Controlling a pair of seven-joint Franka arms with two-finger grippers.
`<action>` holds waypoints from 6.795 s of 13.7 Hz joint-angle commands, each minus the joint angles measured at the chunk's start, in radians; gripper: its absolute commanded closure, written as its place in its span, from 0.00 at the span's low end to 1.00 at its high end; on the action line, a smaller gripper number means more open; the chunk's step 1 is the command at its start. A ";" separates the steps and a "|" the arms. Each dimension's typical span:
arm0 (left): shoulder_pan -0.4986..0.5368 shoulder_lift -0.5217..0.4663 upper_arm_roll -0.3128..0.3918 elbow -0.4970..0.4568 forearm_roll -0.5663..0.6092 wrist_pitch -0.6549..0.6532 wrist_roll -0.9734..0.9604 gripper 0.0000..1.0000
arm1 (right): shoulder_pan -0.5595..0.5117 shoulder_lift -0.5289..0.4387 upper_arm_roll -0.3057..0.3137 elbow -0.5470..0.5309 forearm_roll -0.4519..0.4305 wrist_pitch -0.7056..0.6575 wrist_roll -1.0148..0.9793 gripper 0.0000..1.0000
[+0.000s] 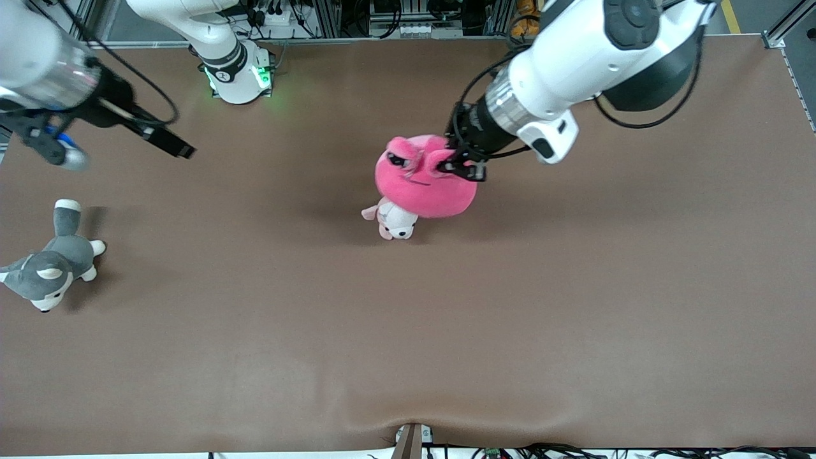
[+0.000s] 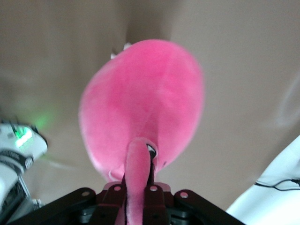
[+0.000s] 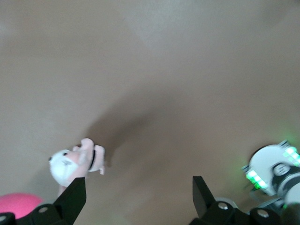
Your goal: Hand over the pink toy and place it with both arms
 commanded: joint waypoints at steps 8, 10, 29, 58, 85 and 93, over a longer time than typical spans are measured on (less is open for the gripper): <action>-0.180 0.126 0.010 0.046 -0.033 0.312 -0.294 1.00 | 0.273 0.116 -0.014 0.030 0.039 0.207 0.734 0.00; -0.191 0.129 0.010 0.046 -0.033 0.328 -0.303 1.00 | 0.295 0.137 -0.013 0.033 -0.027 0.250 0.910 0.00; 0.034 0.027 0.008 0.046 0.073 0.057 -0.068 0.00 | 0.146 0.126 -0.019 0.046 -0.095 0.235 0.911 1.00; 0.374 -0.269 0.236 -0.072 0.395 -0.493 2.061 0.00 | -0.439 0.433 0.030 0.363 0.097 -0.116 -0.408 0.00; 0.330 -0.438 0.258 -0.189 0.343 -0.556 2.228 0.00 | -0.311 -0.056 0.032 0.130 -0.152 -0.182 -1.169 0.00; 0.332 -0.426 0.260 -0.151 0.342 -0.556 2.259 0.00 | -0.331 -0.055 0.030 0.128 -0.152 -0.182 -1.167 0.00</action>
